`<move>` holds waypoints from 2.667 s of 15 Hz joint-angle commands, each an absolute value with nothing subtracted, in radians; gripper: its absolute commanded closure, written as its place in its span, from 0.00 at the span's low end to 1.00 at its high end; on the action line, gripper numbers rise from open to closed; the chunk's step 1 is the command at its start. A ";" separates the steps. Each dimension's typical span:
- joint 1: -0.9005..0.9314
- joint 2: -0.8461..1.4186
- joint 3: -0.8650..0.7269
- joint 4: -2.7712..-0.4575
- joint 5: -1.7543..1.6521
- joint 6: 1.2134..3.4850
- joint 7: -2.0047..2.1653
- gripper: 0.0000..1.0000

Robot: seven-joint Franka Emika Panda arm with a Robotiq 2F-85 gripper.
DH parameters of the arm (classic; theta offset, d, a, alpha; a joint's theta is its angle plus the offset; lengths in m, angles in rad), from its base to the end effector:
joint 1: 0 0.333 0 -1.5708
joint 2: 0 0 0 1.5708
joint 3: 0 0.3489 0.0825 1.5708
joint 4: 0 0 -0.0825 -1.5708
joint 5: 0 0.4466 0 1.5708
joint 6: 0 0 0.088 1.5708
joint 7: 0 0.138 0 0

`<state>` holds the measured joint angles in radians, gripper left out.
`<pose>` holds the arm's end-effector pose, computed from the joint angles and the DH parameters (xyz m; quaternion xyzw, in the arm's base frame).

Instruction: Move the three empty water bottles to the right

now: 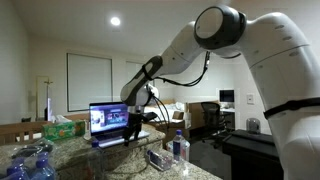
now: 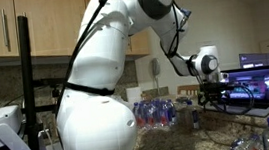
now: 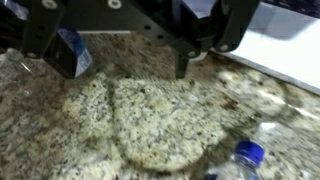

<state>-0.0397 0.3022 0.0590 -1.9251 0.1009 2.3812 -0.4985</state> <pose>0.6948 0.0151 0.3120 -0.9713 -0.2203 -0.0855 0.0266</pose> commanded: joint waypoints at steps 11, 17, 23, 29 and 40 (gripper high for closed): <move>0.010 0.168 0.060 -1.813 -0.038 2.010 -0.351 0.00; -0.035 0.109 0.025 -2.015 0.045 1.990 -0.399 0.00; -0.026 0.173 0.016 -1.969 0.019 1.978 -0.382 0.00; -0.028 0.186 0.019 -1.983 0.033 2.001 -0.395 0.00; -0.057 0.232 0.000 -2.010 0.058 2.038 -0.400 0.00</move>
<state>-0.0272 0.2077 0.0085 -2.0223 0.0339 2.0400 -0.3824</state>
